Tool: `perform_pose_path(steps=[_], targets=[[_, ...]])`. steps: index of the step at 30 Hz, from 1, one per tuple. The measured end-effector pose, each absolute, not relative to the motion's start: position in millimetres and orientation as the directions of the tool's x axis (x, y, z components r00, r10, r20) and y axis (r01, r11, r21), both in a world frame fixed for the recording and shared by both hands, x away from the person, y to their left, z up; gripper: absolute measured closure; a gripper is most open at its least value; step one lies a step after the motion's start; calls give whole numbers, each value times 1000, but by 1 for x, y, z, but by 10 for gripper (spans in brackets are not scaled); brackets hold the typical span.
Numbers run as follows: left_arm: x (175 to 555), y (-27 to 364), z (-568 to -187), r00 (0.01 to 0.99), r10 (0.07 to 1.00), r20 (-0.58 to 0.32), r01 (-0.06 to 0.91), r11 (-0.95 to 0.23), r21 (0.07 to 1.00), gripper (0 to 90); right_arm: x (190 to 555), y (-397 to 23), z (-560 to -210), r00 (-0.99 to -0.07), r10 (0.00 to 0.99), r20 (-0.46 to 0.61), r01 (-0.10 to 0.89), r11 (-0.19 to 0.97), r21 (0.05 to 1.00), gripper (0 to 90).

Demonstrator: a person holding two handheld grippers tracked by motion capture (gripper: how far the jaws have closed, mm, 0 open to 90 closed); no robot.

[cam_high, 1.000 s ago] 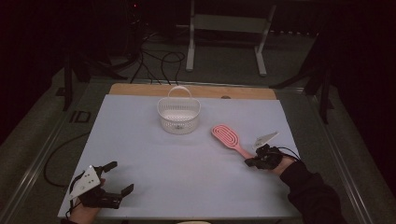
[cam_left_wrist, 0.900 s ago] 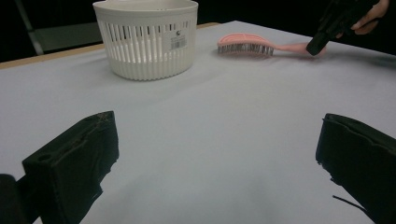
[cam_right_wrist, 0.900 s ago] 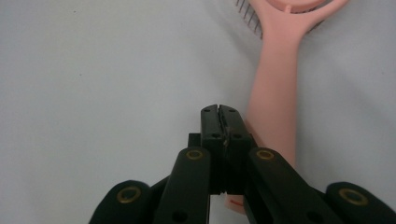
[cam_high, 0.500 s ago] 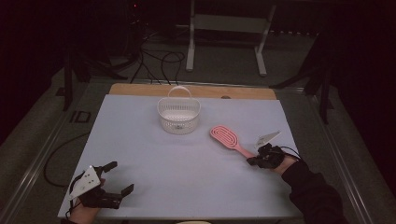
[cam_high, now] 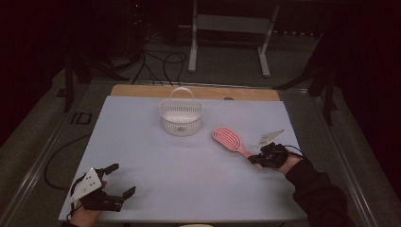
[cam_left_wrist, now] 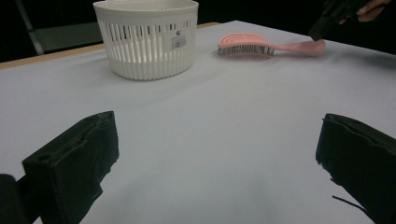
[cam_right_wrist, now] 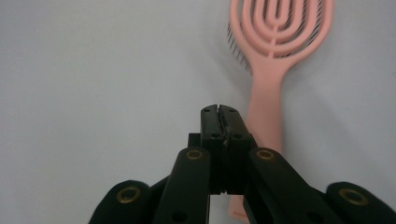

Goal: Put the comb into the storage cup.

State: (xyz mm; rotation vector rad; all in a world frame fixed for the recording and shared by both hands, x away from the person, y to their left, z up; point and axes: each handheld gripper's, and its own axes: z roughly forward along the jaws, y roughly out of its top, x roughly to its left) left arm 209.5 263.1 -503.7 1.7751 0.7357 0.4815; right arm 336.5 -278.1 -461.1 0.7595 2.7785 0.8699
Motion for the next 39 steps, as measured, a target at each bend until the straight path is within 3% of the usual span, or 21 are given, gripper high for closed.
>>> perform_pose_path(steps=[3,10,14,23,28,32,35,39], targets=[[210,264,-504,724,688,-38,243,-203,949,2,339,-278,-455,-865,501,5,416,712,565,894],[209,264,-504,724,689,-37,243,-204,948,2,344,-277,-449,-862,507,-17,410,716,564,792],[210,263,-504,724,688,-37,243,-206,948,2,346,-275,-445,-856,516,-23,415,714,563,702],[210,263,-504,724,689,-36,244,-207,948,2,353,-272,-438,-833,554,-15,459,704,542,405],[210,263,-504,724,689,-36,244,-207,947,2,356,-271,-436,-822,569,-14,475,699,534,295],[210,264,-504,724,689,-41,249,-204,947,2,358,-268,-433,-815,579,-6,491,696,523,140],[210,264,-504,724,689,-39,247,-205,947,2,359,-266,-432,-816,578,-3,494,700,515,78],[210,263,-504,723,690,-39,248,-206,947,2,360,-263,-429,-819,574,2,493,701,515,74]])
